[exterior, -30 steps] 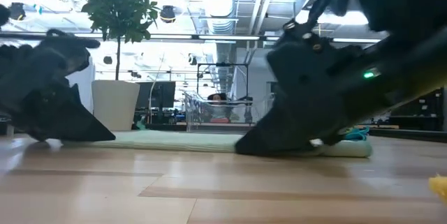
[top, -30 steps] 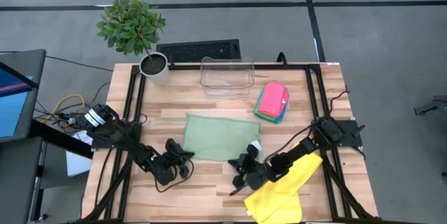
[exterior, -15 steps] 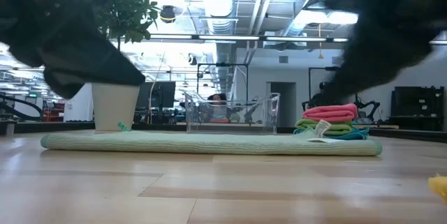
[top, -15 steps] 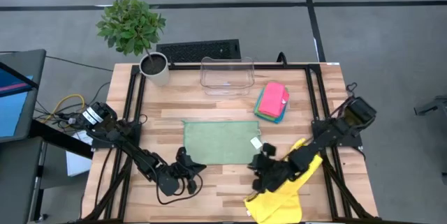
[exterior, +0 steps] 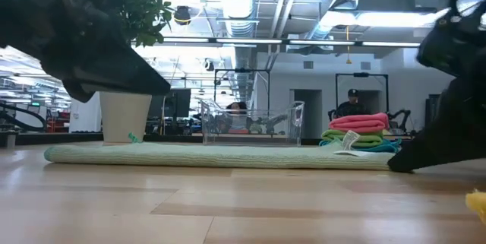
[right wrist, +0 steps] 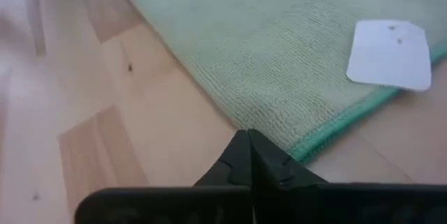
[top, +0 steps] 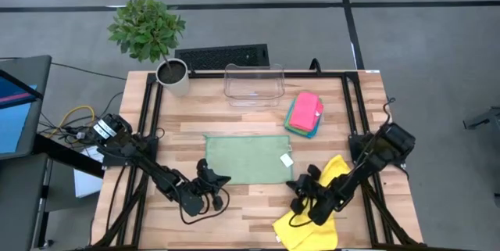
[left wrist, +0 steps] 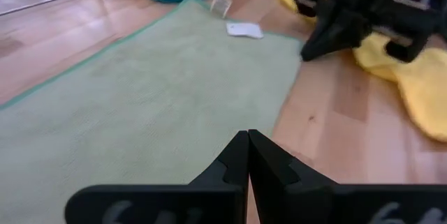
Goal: Fold microfiber towels
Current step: Fold the light green microfiber towel
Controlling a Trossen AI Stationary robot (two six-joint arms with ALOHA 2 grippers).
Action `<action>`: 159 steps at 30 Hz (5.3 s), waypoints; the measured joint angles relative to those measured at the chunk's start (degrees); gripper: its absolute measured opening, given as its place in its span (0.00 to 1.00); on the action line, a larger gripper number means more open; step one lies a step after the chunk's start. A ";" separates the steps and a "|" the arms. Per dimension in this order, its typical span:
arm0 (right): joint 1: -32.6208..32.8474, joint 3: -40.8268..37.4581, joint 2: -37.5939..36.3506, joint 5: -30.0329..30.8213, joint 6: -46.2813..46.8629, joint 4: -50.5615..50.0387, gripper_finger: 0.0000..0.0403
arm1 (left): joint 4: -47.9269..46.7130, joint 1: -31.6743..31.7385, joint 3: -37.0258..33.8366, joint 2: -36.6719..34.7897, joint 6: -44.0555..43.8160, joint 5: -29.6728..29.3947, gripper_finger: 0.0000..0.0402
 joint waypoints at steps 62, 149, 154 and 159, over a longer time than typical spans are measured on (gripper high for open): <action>-2.85 0.65 -9.77 -21.04 -17.17 -13.54 0.42 | -3.30 0.09 0.00 -0.02 -0.57 0.62 0.00; -23.11 35.27 11.88 -39.82 -66.38 0.82 0.05 | -5.25 0.07 -0.70 -0.04 -2.75 -0.91 0.00; -23.21 35.36 11.92 -39.64 -65.43 0.80 0.12 | -5.23 0.07 -0.70 -0.02 -2.87 -0.95 0.00; -23.89 35.33 11.92 -41.55 -65.89 1.75 0.22 | -5.23 0.09 -0.70 -0.02 -3.28 -1.06 0.00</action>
